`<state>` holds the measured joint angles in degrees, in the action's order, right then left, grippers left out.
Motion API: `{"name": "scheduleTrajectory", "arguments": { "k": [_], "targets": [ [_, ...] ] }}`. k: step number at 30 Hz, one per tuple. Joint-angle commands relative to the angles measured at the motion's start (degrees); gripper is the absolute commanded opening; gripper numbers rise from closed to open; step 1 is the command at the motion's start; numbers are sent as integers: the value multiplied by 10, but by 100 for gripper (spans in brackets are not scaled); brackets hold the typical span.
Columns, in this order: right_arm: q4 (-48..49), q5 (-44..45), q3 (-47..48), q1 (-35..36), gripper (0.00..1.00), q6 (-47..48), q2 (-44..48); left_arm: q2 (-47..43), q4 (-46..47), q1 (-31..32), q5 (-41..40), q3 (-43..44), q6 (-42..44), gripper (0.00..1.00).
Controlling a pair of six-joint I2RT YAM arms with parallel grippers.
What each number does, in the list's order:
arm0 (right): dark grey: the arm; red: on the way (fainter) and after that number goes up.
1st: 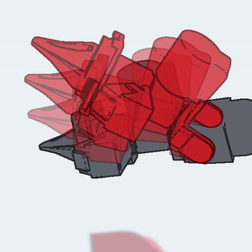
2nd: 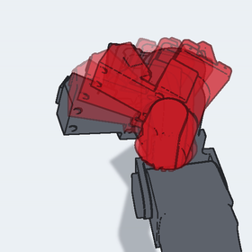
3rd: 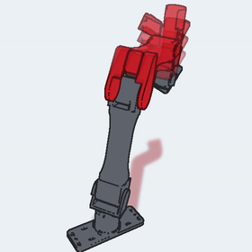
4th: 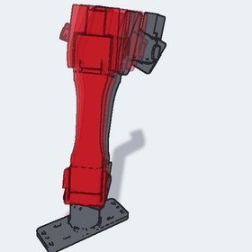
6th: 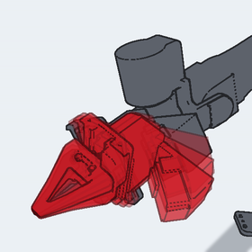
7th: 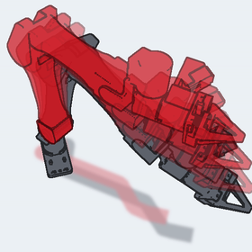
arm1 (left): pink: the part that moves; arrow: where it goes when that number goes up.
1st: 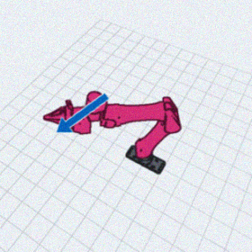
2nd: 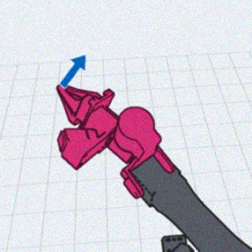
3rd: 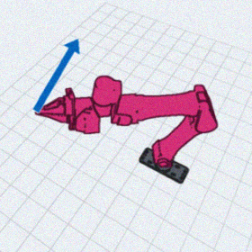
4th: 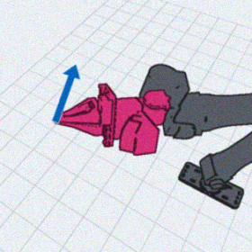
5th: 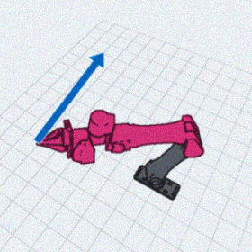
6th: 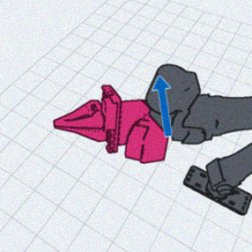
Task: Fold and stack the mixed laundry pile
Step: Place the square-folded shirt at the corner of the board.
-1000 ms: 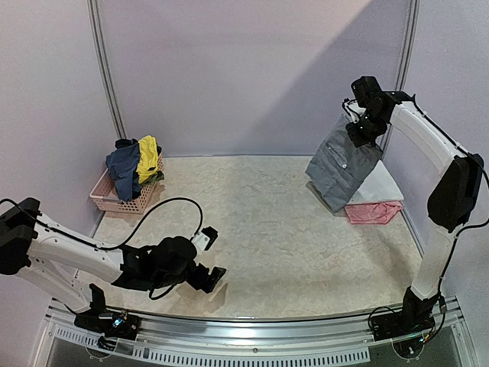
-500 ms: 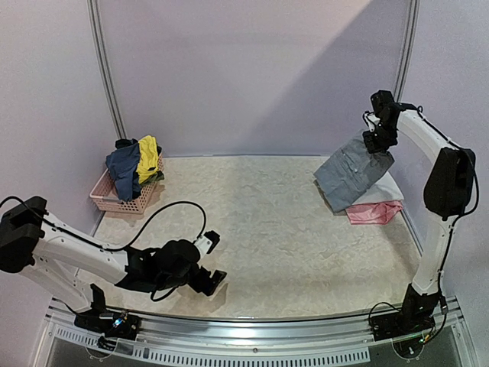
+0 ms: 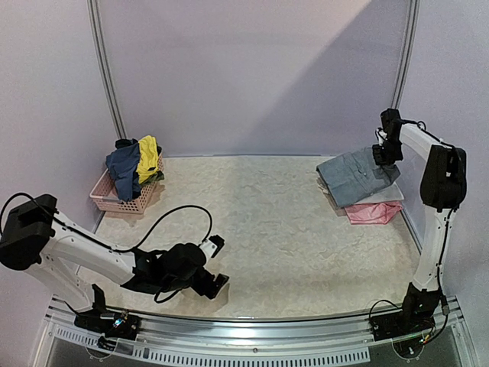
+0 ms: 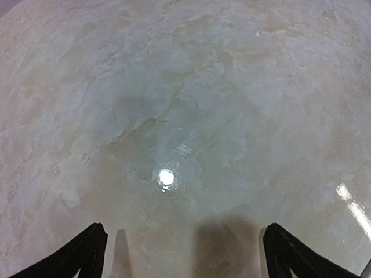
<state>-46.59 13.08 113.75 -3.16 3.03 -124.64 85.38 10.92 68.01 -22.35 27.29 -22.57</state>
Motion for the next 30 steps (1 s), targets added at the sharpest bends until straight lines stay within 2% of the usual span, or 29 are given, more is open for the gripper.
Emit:
{"name": "scheduleTrajectory", "arguments": {
  "k": [1, 9, 22, 29, 30],
  "targets": [
    [43, 9, -18, -21, 0, -20, -17, 14, 17, 12, 6, 14, -5, 96],
    [65, 7, -34, -35, 0, -28, -27, 26, 20, 18, 7, 20, -3, 96],
    [91, 78, -62, -45, 0, -119, -21, 28, 21, 26, 4, 21, -7, 96],
    [85, 68, -68, -49, 0, -148, -19, 34, 21, 32, 3, 27, -7, 96],
    [84, 63, -67, -49, 3, -151, -19, 35, 21, 32, 2, 28, -7, 96]
  ]
}}
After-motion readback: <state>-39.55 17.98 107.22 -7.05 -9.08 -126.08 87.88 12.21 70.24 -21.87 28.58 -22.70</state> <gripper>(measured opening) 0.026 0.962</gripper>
